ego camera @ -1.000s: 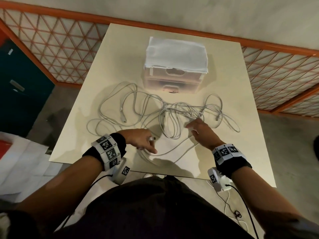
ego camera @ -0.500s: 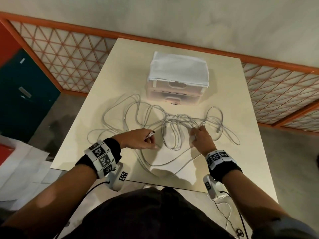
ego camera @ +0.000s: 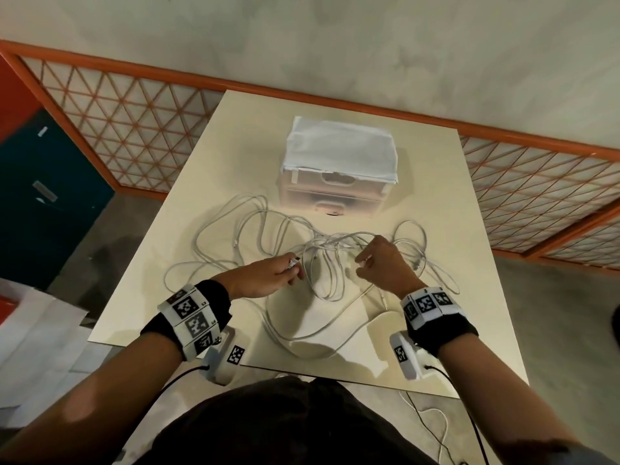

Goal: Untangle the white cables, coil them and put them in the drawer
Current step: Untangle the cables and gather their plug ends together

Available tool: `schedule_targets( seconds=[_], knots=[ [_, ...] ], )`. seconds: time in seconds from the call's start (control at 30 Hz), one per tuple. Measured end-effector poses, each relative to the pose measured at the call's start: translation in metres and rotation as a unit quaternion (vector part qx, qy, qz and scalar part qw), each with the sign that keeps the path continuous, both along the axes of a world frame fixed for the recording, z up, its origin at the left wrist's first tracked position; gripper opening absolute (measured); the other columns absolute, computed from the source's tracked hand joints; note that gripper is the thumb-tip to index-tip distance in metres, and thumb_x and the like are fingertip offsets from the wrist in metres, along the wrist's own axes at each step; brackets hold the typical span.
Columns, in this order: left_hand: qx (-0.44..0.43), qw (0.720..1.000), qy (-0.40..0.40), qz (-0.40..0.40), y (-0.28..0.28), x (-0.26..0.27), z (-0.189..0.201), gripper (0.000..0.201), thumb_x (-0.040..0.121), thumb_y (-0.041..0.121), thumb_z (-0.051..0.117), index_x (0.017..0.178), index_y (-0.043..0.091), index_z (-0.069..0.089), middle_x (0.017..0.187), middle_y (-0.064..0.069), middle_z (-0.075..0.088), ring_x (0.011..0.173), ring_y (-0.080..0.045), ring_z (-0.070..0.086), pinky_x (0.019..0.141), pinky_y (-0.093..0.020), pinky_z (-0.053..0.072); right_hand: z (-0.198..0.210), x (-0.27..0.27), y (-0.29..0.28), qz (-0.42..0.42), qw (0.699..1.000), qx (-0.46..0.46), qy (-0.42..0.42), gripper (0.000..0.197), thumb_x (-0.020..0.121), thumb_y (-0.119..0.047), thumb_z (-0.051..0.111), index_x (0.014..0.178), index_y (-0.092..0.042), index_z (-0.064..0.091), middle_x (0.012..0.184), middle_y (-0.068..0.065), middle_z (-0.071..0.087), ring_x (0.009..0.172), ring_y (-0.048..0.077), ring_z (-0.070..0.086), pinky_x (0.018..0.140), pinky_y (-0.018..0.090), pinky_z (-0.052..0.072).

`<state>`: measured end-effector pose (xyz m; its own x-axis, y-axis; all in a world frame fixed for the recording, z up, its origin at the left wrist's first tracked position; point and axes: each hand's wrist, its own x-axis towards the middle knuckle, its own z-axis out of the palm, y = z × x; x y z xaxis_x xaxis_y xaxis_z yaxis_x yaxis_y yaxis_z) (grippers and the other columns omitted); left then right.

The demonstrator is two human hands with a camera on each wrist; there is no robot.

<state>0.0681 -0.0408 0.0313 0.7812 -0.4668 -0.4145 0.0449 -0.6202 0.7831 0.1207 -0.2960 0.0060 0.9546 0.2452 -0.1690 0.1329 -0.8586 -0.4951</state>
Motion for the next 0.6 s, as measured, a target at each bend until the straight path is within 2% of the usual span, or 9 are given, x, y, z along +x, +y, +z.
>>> schedule_targets(
  seconds=[0.03,0.1,0.13,0.2,0.27,0.37,0.43,0.53,0.6],
  knots=[
    [-0.02,1.0,-0.01,0.007,-0.001,0.002,0.001,0.022,0.104,0.024,0.03,0.105,0.019,0.051,0.087,0.007,0.053,0.08,-0.006,0.049,0.078,-0.025,0.041,0.012,0.006,0.0,0.016,1.0,0.006,-0.006,0.016,0.072,-0.003,0.072,0.088,-0.004,0.074,0.099,0.015,0.064,0.084,0.028,0.064,0.081,0.025,0.051],
    [-0.07,0.997,-0.028,0.025,-0.005,0.005,0.005,0.024,0.104,0.021,0.03,0.105,0.014,0.053,0.086,0.004,0.054,0.077,-0.008,0.051,0.075,-0.021,0.043,0.041,0.015,0.001,0.025,0.998,0.05,-0.022,0.01,0.078,-0.007,0.071,0.087,-0.006,0.075,0.088,0.008,0.067,0.076,0.019,0.062,0.069,0.009,0.047],
    [-0.094,0.994,-0.035,0.036,-0.007,0.007,0.006,0.025,0.104,0.019,0.03,0.106,0.012,0.053,0.087,0.002,0.056,0.079,-0.009,0.054,0.074,-0.018,0.045,0.056,0.019,0.003,0.026,0.995,0.086,-0.035,0.008,0.081,-0.01,0.069,0.088,-0.008,0.074,0.085,0.006,0.067,0.073,0.014,0.061,0.063,0.006,0.043],
    [-0.138,0.987,-0.05,0.065,-0.011,0.01,0.009,0.026,0.103,0.017,0.03,0.112,0.009,0.053,0.094,0.0,0.058,0.085,-0.011,0.058,0.076,-0.016,0.048,0.083,0.024,0.008,0.025,0.985,0.159,-0.062,0.008,0.087,-0.011,0.064,0.089,-0.008,0.071,0.079,0.002,0.065,0.065,0.002,0.06,0.057,0.006,0.041],
    [-0.179,0.976,-0.073,0.096,-0.015,0.012,0.013,0.027,0.103,0.017,0.031,0.12,0.012,0.051,0.105,0.001,0.058,0.093,-0.008,0.059,0.08,-0.016,0.05,0.105,0.027,0.015,0.03,0.972,0.217,-0.091,0.008,0.089,-0.011,0.061,0.091,-0.006,0.068,0.075,-0.002,0.064,0.063,-0.001,0.06,0.058,0.009,0.045],
    [-0.222,0.96,-0.112,0.128,-0.021,0.019,0.023,0.03,0.102,0.013,0.033,0.128,0.013,0.048,0.122,-0.001,0.053,0.097,-0.007,0.058,0.081,-0.015,0.05,0.132,0.027,0.029,0.052,0.954,0.281,-0.095,0.008,0.089,-0.01,0.062,0.093,-0.004,0.064,0.075,0.004,0.065,0.065,0.011,0.064,0.065,0.023,0.054],
    [-0.246,0.951,-0.133,0.13,-0.023,0.022,0.031,0.031,0.102,0.013,0.033,0.13,0.02,0.046,0.124,-0.006,0.053,0.093,-0.009,0.057,0.077,-0.014,0.049,0.144,0.024,0.04,0.076,0.939,0.327,-0.078,0.01,0.087,-0.007,0.065,0.094,-0.001,0.061,0.074,0.008,0.063,0.065,0.019,0.065,0.065,0.029,0.055],
    [-0.222,0.949,-0.192,0.111,-0.024,0.028,0.041,0.024,0.102,0.02,0.035,0.113,0.035,0.05,0.1,-0.017,0.056,0.085,-0.013,0.051,0.074,-0.018,0.047,0.149,0.019,0.058,0.103,0.933,0.339,-0.06,0.013,0.084,-0.007,0.068,0.092,-0.001,0.06,0.074,0.008,0.061,0.065,0.028,0.068,0.068,0.04,0.056],
    [-0.21,0.951,-0.203,0.098,-0.024,0.031,0.046,0.024,0.102,0.022,0.035,0.099,0.037,0.053,0.085,-0.006,0.055,0.079,-0.008,0.05,0.076,-0.023,0.046,0.146,0.018,0.066,0.105,0.933,0.339,-0.055,0.012,0.084,-0.008,0.068,0.091,-0.004,0.06,0.074,0.008,0.061,0.068,0.031,0.069,0.07,0.042,0.057]
  ],
)
